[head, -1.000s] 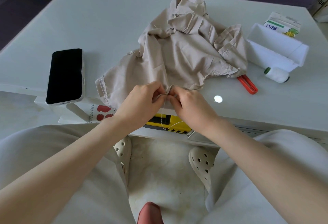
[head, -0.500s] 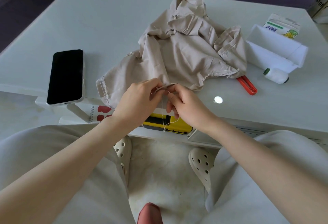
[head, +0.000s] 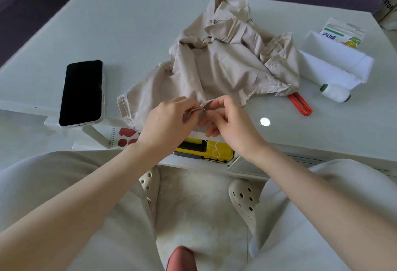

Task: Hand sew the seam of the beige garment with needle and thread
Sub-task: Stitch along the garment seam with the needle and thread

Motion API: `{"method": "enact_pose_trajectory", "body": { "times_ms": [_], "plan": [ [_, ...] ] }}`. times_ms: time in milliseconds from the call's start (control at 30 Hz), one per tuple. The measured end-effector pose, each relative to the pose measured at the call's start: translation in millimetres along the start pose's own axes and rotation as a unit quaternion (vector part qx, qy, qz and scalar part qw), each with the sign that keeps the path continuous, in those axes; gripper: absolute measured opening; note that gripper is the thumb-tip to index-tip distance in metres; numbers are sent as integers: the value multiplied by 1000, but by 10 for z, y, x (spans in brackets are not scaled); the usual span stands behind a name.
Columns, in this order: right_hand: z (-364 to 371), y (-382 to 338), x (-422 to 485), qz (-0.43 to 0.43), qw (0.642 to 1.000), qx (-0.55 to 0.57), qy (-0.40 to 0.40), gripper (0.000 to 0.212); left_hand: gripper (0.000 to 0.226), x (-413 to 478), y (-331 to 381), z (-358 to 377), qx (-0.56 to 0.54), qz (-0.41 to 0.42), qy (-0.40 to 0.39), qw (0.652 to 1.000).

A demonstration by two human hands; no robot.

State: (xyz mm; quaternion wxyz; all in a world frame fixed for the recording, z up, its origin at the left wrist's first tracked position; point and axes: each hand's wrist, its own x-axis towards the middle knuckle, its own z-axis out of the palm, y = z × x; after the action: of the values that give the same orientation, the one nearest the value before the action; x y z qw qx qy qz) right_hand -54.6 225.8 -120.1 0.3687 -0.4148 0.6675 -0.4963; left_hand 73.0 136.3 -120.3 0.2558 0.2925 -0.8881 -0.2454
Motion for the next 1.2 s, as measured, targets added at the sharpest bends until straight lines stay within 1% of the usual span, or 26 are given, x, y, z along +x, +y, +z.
{"method": "enact_pose_trajectory", "body": {
  "times_ms": [67, 133, 167, 233, 300, 333, 367, 433, 500, 567, 633, 700, 833, 933, 1067, 1133, 1200],
  "plan": [
    [-10, 22, -11, -52, 994, -92, -23, 12, 16, 0, -3, -11, 5, -4, 14, 1000],
    [-34, 52, -7, -119, 971, -201, -37, 5, 14, 7, -5, -28, 8, -6, 24, 1000],
    [-53, 60, 4, -148, 960, -236, -21, 4, 14, 9, -4, -36, 7, -5, 26, 1000],
    [-107, 41, 37, -189, 946, -260, 39, 13, 13, 10, -2, -46, 2, 0, 30, 1000],
    [-155, -9, 63, -182, 946, -250, 92, 18, 11, 6, 6, -46, 2, 8, 33, 999],
    [-168, -33, 68, -157, 953, -241, 100, 21, 12, 4, 7, -41, 2, 10, 34, 999],
    [-173, -53, 70, -119, 962, -229, 88, 24, 13, 2, 9, -34, 1, 14, 34, 999],
    [-161, -82, 60, -40, 980, -194, 30, 28, 21, -1, 8, -20, -9, 24, 24, 999],
    [-139, -93, 33, 1, 988, -156, -13, 28, 27, -6, 4, 3, -17, 45, 10, 999],
    [-128, -105, 11, 6, 992, -123, -7, 21, 28, -8, 1, 19, -10, 69, 9, 998],
    [-135, -109, 13, 2, 995, -102, 17, 14, 21, -7, -1, 23, 1, 84, 12, 996],
    [-140, -111, 23, 0, 995, -94, 19, 12, 16, -7, -9, 27, 9, 92, 13, 996],
    [-118, -128, 25, 3, 998, -56, 2, 12, 17, -11, -13, 29, 16, 92, 6, 996],
    [-122, -133, 21, -5, 999, -51, 6, 12, 19, -17, -11, 44, 8, 91, -4, 996],
    [-134, -118, 34, -5, 997, -67, 21, 14, 18, -22, -18, 57, 4, 95, -21, 995],
    [-144, -121, 46, -3, 997, -63, 40, 14, 17, -22, -18, 57, -3, 97, -47, 994],
    [-181, -127, 68, -1, 997, -41, 70, 16, 12, -27, -18, 62, 4, 106, -78, 991]
  ]
}}
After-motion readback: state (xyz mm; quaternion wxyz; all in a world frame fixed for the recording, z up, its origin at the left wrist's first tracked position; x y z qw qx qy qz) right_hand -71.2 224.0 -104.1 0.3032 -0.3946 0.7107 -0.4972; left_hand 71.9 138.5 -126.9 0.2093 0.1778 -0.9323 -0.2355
